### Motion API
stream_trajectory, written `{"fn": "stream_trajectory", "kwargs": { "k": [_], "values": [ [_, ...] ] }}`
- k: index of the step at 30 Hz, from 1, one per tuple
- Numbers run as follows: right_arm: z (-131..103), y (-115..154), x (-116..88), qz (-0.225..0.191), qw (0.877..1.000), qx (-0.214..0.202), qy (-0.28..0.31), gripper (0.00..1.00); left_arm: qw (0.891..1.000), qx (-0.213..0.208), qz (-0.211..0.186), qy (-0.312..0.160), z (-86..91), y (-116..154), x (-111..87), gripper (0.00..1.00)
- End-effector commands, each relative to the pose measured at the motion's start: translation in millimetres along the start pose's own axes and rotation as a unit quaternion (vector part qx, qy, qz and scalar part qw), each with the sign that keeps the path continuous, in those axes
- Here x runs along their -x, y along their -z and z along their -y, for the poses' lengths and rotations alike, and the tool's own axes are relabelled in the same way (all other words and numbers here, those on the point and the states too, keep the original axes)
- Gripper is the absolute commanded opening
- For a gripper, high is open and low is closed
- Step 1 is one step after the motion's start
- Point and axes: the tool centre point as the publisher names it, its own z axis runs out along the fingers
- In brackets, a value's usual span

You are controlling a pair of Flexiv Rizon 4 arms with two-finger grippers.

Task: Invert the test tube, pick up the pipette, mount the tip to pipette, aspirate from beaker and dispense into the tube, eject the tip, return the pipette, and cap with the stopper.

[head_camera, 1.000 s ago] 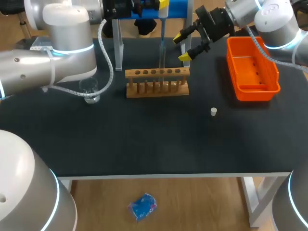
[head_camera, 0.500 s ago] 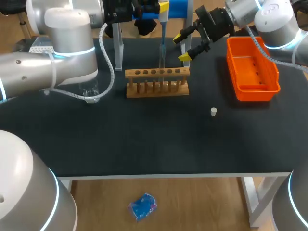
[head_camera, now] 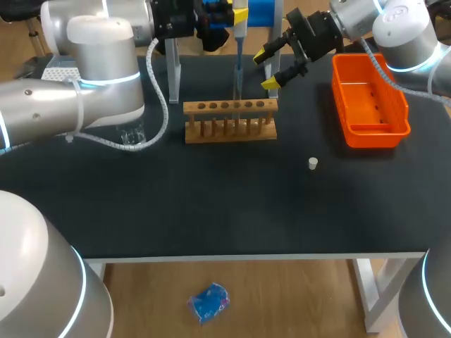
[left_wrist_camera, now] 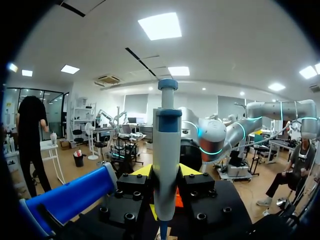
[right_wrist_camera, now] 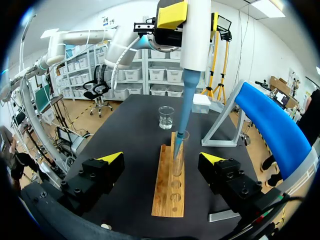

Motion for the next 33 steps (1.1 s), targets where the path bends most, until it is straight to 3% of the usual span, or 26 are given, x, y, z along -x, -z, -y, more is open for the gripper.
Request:
{"fn": "stream_trajectory", "kwargs": {
  "k": [1, 33],
  "values": [
    [-0.1, 0.7, 1.1, -0.002, 1.0, -0.001, 0.0, 1.0, 1.0, -0.005, 0.002, 0.001, -3.7, -1.2, -0.8, 0.0],
    [-0.1, 0.7, 1.1, -0.002, 1.0, -0.001, 0.0, 1.0, 1.0, -0.001, 0.007, 0.001, -6.5, -2.0, -1.8, 0.0]
  ]
}}
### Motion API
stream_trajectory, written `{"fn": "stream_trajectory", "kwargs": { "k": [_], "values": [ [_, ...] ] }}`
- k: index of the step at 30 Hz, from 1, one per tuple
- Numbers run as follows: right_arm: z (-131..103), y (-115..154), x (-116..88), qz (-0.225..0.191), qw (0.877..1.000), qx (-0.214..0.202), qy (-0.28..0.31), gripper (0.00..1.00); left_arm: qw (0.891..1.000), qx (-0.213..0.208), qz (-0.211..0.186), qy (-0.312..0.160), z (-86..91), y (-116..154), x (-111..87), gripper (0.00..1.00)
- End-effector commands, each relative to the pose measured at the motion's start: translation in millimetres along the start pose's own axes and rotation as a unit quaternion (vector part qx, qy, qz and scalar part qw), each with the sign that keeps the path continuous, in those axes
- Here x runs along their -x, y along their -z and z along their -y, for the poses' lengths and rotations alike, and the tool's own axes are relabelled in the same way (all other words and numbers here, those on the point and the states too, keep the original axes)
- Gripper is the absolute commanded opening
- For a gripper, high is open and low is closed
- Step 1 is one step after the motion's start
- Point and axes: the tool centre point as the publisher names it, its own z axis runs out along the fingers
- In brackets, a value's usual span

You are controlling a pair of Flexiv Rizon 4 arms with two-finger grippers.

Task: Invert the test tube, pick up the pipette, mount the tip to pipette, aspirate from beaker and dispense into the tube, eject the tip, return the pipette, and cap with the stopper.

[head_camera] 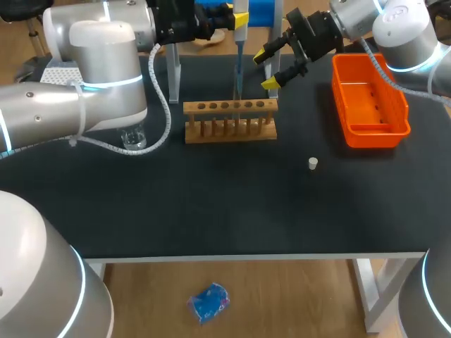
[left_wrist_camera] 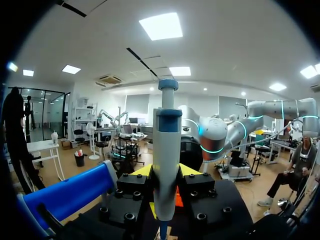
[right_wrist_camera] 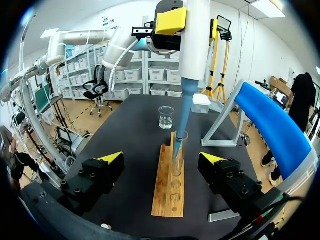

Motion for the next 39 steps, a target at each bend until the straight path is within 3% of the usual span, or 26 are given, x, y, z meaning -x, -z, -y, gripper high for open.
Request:
{"fn": "stream_trajectory", "kwargs": {
  "k": [1, 10, 17, 23, 24, 25, 26, 27, 34, 37, 38, 39],
  "values": [
    [-2, 4, 1, 0.005, 1.0, -0.007, 0.0, 1.0, 1.0, 0.001, 0.001, 0.0, 0.6, 0, -0.6, 0.0],
    [-34, 67, 9, 0.045, 0.999, 0.003, 0.014, 1.0, 1.0, 0.001, 0.001, 0.0, 0.6, 0, -0.6, 0.0],
    [-76, 116, 21, 0.065, 0.997, 0.007, 0.031, 1.0, 1.0, 0.001, 0.001, 0.0, 0.6, 0, -0.6, 0.0],
    [-115, 139, 25, 0.067, 0.995, 0.043, 0.056, 1.0, 1.0, 0.001, 0.001, 0.0, 0.6, 0, -0.6, 0.0],
    [-121, 142, 25, 0.066, 0.995, 0.047, 0.059, 0.49, 1.0, 0.001, 0.001, 0.0, 0.6, 0, -0.6, 0.0],
    [-127, 144, 25, 0.065, 0.995, 0.05, 0.06, 0.39, 1.0, 0.001, 0.001, 0.0, 0.6, 0, -0.6, 0.0],
    [-133, 147, 25, 0.065, 0.994, 0.059, 0.06, 0.06, 1.0, 0.001, 0.001, 0.0, 0.6, 0, -0.6, 0.0],
    [-138, 149, 26, 0.062, 0.994, 0.068, 0.057, 0.0, 1.0, 0.001, 0.001, 0.0, 0.6, 0, -0.6, 0.0],
    [-169, 152, 32, 0.034, 0.991, 0.124, 0.025, 0.0, 1.0, 0.001, 0.001, 0.0, 0.6, 0, -0.6, 0.0],
    [-182, 152, 33, 0.01, 0.981, 0.191, 0.013, 0.0, 1.0, 0.001, 0.001, 0.0, 0.6, 0, -0.6, 0.0],
    [-187, 154, 34, -0.006, 0.971, 0.239, 0.005, 0.0, 1.0, 0.001, 0.001, 0.0, 0.6, 0, -0.6, 0.0],
    [-189, 157, 35, -0.007, 0.966, 0.257, -0.008, 0.0, 1.0, 0.001, 0.001, 0.0, 0.6, 0, -0.6, 0.0]
  ]
}}
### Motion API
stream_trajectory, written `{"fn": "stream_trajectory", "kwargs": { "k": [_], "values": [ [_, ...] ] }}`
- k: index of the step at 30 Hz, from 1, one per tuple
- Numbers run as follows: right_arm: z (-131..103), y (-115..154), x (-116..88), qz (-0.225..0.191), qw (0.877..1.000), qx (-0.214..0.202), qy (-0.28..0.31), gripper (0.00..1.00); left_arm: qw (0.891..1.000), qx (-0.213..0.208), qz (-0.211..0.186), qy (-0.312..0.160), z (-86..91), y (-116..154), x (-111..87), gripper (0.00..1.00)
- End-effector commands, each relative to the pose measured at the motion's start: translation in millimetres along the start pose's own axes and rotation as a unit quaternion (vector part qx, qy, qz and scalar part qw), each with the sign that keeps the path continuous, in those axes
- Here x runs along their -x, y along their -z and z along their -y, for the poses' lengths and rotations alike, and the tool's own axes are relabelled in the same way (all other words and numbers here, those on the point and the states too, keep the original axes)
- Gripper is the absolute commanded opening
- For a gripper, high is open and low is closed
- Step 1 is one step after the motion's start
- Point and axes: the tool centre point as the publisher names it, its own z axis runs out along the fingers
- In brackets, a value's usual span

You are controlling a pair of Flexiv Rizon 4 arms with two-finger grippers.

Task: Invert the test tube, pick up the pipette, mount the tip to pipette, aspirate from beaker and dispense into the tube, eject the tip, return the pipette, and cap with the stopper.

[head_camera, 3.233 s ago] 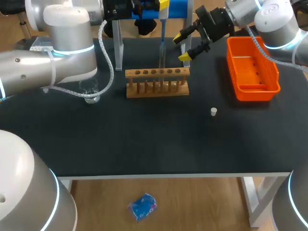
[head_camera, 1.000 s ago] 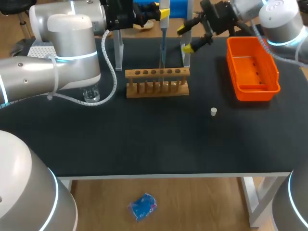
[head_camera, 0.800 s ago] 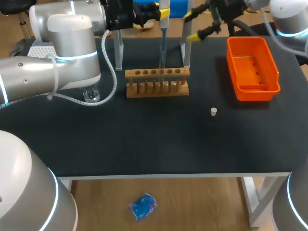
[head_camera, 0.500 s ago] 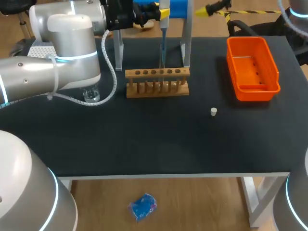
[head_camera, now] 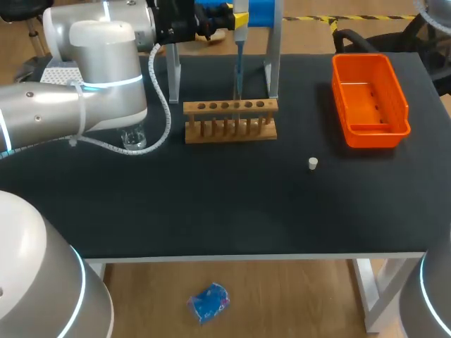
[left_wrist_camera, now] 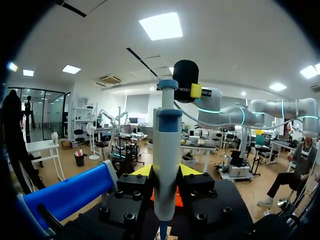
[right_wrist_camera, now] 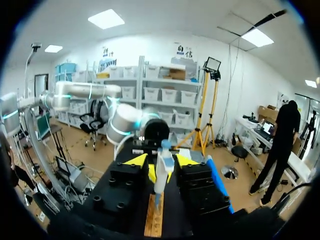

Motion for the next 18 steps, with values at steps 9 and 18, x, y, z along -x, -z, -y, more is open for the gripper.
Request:
{"fn": "stream_trajectory", "kwargs": {
  "k": [9, 18],
  "values": [
    [0.2, -0.7, 13.3, -0.033, 0.994, 0.095, -0.03, 0.0, 1.0, 0.001, 0.001, 0.0, 0.5, -0.3, -0.6, 0.0],
    [-4.7, -4.3, 13.4, -0.046, 0.996, 0.077, -0.025, 0.0, 1.0, 0.001, 0.001, 0.0, 0.5, -0.3, -0.6, 0.0]
  ]
}}
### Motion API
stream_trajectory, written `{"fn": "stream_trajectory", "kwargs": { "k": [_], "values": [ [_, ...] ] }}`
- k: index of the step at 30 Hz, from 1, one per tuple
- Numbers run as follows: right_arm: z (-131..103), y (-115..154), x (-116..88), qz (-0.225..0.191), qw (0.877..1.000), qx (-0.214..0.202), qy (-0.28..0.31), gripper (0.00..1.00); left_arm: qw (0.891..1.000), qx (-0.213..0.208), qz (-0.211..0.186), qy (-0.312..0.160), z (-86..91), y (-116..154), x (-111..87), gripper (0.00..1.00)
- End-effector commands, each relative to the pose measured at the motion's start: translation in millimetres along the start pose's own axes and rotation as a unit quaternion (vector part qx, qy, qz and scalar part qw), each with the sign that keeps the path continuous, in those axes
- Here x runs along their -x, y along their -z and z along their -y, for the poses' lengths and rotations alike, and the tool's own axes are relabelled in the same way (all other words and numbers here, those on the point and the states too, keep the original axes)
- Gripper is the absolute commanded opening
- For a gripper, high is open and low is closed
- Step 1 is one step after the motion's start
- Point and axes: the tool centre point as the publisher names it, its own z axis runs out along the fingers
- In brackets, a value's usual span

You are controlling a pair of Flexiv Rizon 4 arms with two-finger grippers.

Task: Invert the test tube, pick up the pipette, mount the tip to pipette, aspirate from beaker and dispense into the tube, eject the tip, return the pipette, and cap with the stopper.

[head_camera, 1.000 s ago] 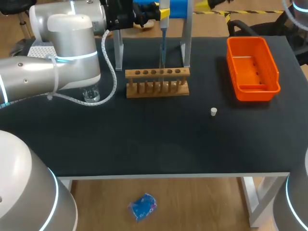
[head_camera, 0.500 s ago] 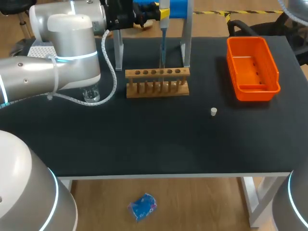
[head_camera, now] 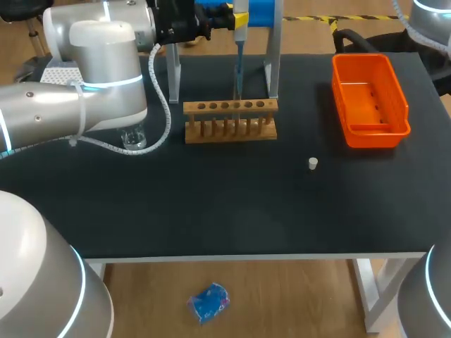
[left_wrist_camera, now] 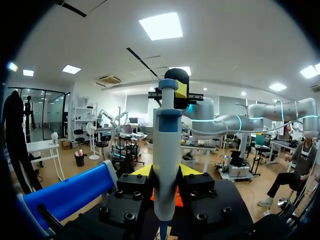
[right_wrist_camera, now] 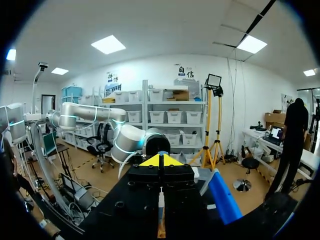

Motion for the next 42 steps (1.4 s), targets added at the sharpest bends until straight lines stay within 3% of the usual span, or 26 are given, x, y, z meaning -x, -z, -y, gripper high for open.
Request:
{"fn": "stream_trajectory", "kwargs": {
  "k": [1, 22, 42],
  "values": [
    [-7, -3, 5, -0.015, 1.0, -0.019, 0.003, 0.0, 1.0, 0.001, 0.001, 0.0, 0.5, 0, -0.6, 0.0],
    [-11, -51, 16, -0.083, 0.996, -0.023, -0.014, 0.0, 1.0, 0.001, 0.001, 0.0, 0.5, 0, -0.6, 0.0],
    [-3, -67, 18, -0.104, 0.994, -0.018, -0.021, 0.0, 1.0, 0.001, 0.001, 0.0, 0.5, 0, -0.6, 0.0]
  ]
}}
